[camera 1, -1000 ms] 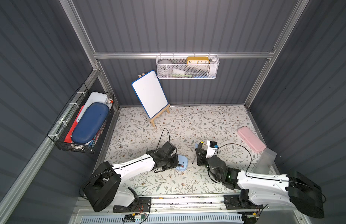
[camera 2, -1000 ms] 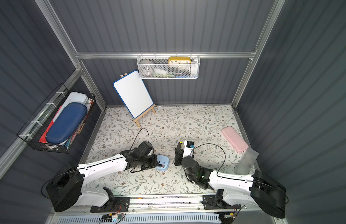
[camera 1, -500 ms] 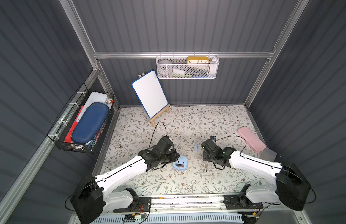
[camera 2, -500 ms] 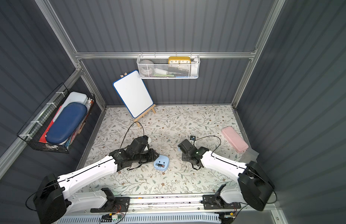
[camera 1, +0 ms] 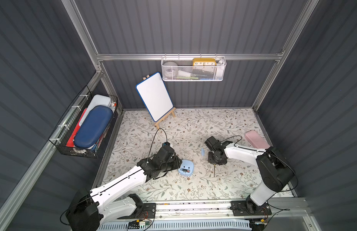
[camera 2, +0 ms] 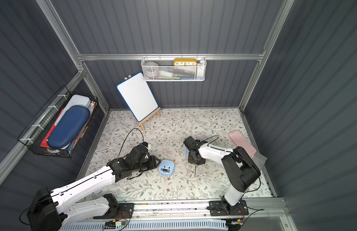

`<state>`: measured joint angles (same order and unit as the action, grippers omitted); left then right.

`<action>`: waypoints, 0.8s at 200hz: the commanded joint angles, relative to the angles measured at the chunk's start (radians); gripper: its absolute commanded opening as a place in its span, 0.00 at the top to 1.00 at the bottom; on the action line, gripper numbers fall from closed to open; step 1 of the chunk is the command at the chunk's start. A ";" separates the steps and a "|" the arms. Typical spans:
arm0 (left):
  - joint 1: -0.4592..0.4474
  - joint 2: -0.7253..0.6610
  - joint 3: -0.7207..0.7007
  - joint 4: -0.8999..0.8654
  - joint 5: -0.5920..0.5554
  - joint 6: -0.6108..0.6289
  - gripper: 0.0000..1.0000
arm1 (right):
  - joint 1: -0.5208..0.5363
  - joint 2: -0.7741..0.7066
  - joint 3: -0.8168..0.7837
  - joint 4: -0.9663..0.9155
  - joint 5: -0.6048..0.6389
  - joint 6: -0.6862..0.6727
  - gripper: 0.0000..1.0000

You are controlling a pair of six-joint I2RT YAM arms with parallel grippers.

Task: Remove the battery from the alarm
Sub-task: Place the screwdriver at the center of the board, then remove the battery from the alarm.

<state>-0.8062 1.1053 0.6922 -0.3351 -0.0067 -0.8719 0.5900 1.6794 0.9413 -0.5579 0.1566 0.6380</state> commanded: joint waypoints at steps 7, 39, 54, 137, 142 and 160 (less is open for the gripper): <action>-0.001 -0.006 -0.046 0.004 -0.017 -0.024 0.52 | 0.001 0.010 0.031 -0.060 -0.006 -0.029 0.78; -0.001 -0.055 -0.103 0.022 -0.013 -0.077 0.39 | 0.001 -0.042 0.043 -0.087 -0.009 -0.041 0.63; -0.001 -0.060 -0.113 0.027 -0.006 -0.088 0.37 | 0.002 -0.073 0.038 -0.086 -0.010 -0.044 0.56; 0.027 -0.048 -0.144 0.067 0.016 -0.134 0.36 | 0.188 -0.287 0.028 -0.005 -0.270 -0.271 0.51; 0.037 -0.048 -0.144 0.069 0.021 -0.128 0.36 | 0.218 -0.287 0.033 -0.002 -0.269 -0.285 0.50; 0.096 -0.059 -0.146 0.081 0.058 -0.099 0.36 | 0.316 -0.277 0.038 0.026 -0.280 -0.368 0.49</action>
<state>-0.7712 1.0595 0.5610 -0.2832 0.0063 -0.9874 0.8009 1.3911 0.9726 -0.5705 -0.0372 0.4141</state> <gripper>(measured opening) 0.639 0.504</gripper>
